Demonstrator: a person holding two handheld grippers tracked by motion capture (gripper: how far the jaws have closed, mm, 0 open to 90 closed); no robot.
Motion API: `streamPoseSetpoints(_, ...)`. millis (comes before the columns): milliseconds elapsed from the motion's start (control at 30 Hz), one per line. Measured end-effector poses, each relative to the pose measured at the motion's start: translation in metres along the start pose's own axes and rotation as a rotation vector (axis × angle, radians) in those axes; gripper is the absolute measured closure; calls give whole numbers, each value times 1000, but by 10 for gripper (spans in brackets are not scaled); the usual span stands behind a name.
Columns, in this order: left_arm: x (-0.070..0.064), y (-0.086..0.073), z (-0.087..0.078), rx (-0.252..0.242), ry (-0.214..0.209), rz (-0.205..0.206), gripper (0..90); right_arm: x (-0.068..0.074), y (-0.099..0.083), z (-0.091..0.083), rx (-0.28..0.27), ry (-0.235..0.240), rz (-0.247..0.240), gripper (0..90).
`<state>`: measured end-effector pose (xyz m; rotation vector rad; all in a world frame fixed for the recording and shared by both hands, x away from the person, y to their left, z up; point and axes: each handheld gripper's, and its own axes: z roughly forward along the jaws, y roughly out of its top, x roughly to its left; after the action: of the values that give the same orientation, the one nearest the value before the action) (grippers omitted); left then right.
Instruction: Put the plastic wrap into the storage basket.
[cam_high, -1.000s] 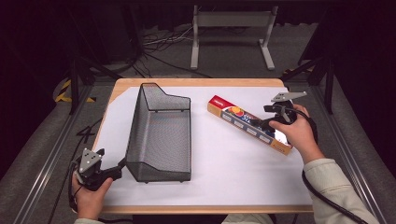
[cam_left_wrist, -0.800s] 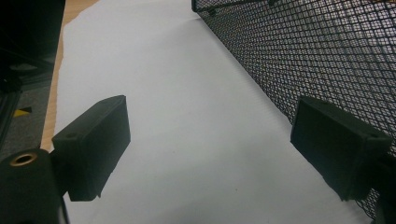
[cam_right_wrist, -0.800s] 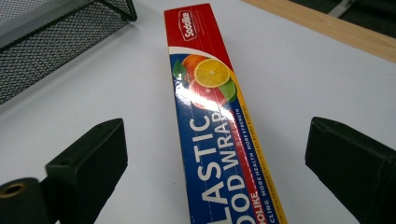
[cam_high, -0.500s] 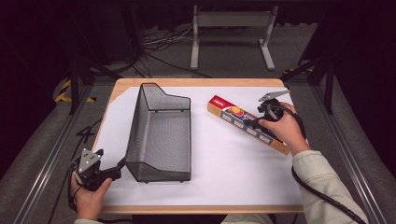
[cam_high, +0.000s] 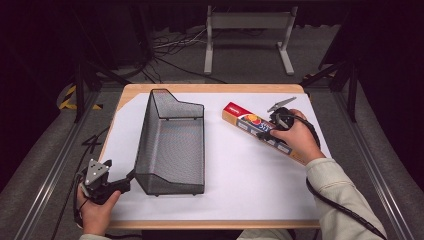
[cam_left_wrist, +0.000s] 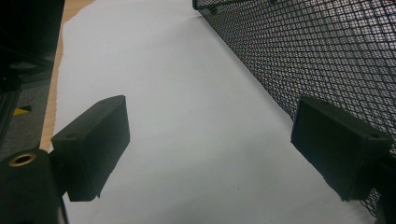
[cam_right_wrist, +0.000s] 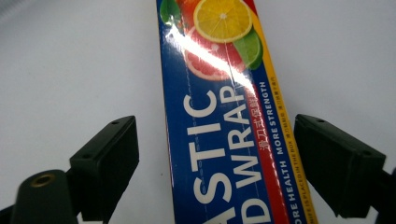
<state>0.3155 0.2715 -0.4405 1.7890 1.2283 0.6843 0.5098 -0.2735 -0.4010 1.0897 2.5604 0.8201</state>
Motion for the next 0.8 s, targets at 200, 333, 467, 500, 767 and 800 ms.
streamPoseSetpoints(200,0,0,1,1,-2,1,123,3,4,7,68,-3,-39,185)
streamPoseSetpoints(333,0,0,1,0,-6,0,122,2,5,11,108,-1,-39,200)
streamPoseSetpoints(467,0,0,1,1,-6,0,122,2,5,14,155,-20,-82,260)
streamPoseSetpoints(500,1,0,1,1,-6,-1,122,3,5,15,166,-27,-94,283)
streamPoseSetpoints(767,1,0,1,1,-7,-4,123,3,7,11,188,-52,-136,402)
streamPoseSetpoints(800,1,0,1,1,-7,-4,123,3,7,11,188,-52,-136,402)
